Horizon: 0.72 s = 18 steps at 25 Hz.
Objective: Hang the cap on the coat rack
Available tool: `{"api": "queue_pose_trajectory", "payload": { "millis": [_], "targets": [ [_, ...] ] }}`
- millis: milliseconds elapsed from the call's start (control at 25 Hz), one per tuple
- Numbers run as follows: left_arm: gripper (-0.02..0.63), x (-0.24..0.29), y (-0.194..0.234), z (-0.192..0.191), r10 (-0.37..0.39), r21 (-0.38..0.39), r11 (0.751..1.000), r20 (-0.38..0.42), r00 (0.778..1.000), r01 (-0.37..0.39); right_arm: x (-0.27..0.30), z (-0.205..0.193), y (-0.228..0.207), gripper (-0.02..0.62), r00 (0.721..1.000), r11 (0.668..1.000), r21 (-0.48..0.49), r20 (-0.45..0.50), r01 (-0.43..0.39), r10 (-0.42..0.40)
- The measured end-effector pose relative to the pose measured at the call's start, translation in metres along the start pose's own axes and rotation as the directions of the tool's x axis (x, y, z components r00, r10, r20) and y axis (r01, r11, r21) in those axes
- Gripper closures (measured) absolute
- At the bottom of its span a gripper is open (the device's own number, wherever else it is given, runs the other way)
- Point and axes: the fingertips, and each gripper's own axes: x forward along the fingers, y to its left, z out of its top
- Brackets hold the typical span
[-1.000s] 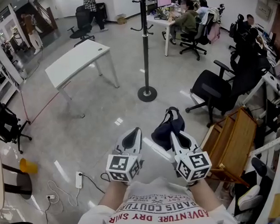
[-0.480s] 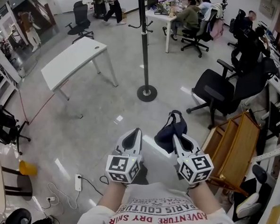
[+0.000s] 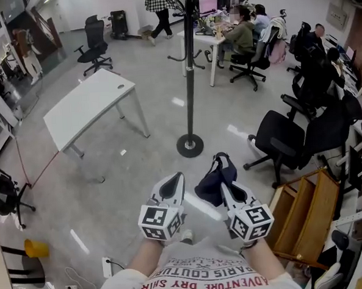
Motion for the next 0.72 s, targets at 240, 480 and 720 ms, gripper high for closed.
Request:
{"api": "queue_pose_trajectory", "payload": {
  "millis": [240,480,720],
  "targets": [
    [0.600,0.056,0.069,0.016,-0.006,-0.024,1.000,-0.007,1.000,0.006,0.083,0.030,-0.015,0.572,1.000,1.000,-0.005,0.004,0.021,-0.021],
    [0.600,0.107,0.096,0.030,-0.024,-0.012,1.000,0.003,1.000,0.024,0.137,0.053,-0.045,0.572,1.000,0.999,-0.024,-0.003,0.024,-0.024],
    [0.600,0.169,0.115,0.035,-0.003,-0.002,1.000,-0.007,1.000,0.003,0.187,0.066,-0.084,0.572,1.000,1.000,-0.015,-0.010,-0.013,0.012]
  ]
}}
